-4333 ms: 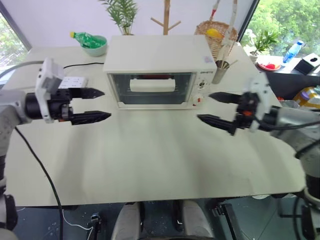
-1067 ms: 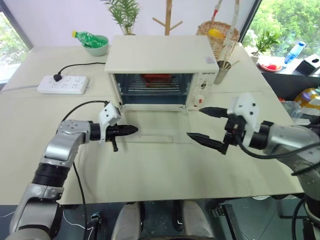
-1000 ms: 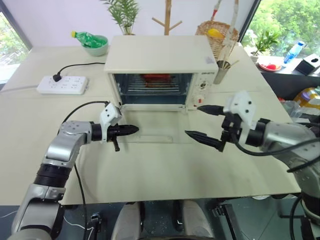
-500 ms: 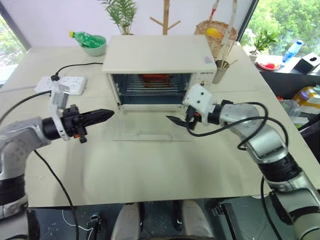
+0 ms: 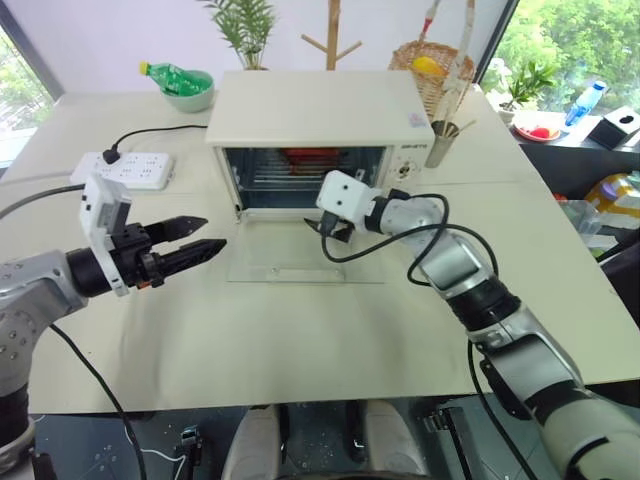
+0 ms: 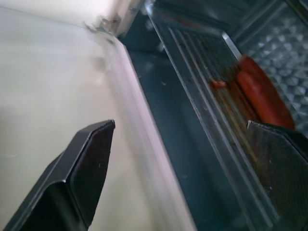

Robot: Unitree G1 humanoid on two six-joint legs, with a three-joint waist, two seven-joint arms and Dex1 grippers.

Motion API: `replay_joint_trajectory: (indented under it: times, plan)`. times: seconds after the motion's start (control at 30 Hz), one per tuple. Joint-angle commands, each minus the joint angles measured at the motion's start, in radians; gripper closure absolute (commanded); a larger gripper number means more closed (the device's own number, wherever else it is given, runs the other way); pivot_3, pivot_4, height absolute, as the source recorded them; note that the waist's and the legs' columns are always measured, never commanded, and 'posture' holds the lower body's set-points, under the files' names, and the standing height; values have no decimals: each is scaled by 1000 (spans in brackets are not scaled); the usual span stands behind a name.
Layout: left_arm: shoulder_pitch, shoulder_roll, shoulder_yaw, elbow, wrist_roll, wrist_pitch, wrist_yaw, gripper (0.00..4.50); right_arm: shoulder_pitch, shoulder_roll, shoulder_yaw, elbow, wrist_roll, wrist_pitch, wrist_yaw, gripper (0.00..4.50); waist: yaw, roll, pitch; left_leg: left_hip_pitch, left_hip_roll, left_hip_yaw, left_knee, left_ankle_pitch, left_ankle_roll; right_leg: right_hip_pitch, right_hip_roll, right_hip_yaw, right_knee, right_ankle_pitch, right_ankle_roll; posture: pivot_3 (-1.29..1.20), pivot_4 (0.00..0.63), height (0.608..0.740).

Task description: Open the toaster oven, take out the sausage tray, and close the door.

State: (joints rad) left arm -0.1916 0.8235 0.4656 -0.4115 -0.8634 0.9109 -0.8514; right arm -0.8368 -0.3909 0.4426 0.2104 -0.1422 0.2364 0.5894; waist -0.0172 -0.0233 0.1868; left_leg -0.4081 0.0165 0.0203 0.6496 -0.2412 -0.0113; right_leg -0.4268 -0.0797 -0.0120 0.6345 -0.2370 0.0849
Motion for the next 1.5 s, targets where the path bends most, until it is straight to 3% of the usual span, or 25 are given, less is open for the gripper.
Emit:
replay_joint_trajectory:
  times: [0.03,0.27,0.7,0.8,1.0,1.03,1.33,1.5]
  plan:
    - [-4,10,35,-22,-19,-36,7,53,-62,27,-1,87,-69,-112,-46,0,-1,0,0,0,0,0,0,0,0,0,0,0,0,0,0,0,150,740]
    - [-3,18,21,-26,-17,-66,8,53,-172,115,46,383,-239,-331,-222,0,-4,0,0,0,0,0,-1,0,0,0,0,0,0,0,0,0,150,740]
    - [-40,14,-8,-18,-23,-82,25,53,-368,266,96,859,-419,-505,-479,0,-6,0,0,0,0,0,-2,1,-2,-1,0,0,0,0,-1,0,150,740]
    - [-38,15,-13,-19,-20,-90,26,0,-402,275,104,931,-444,-523,-515,929,-6,0,0,0,0,0,-2,1,-2,-1,-1,0,0,0,-1,0,150,740]
    - [-38,15,-20,-19,-18,-99,27,0,-422,286,99,989,-460,-554,-536,4164,-6,0,0,0,0,0,-2,1,-2,-1,-1,0,0,1,-1,0,150,740]
    - [-39,15,-20,-18,-17,-99,27,0,-422,287,96,991,-461,-557,-537,4451,-6,0,0,0,0,0,-2,1,-2,-1,0,0,0,1,-1,0,150,740]
    - [-56,10,-35,0,-11,-109,22,0,-389,273,89,970,-459,-575,-528,4451,-8,0,0,0,0,0,-2,1,-2,-1,0,0,0,1,-1,0,150,740]
    - [-64,15,-59,27,3,-129,5,0,-321,234,78,829,-442,-595,-474,4451,-4,-1,0,0,0,0,-2,1,-2,-1,-1,0,0,1,-1,0,150,740]
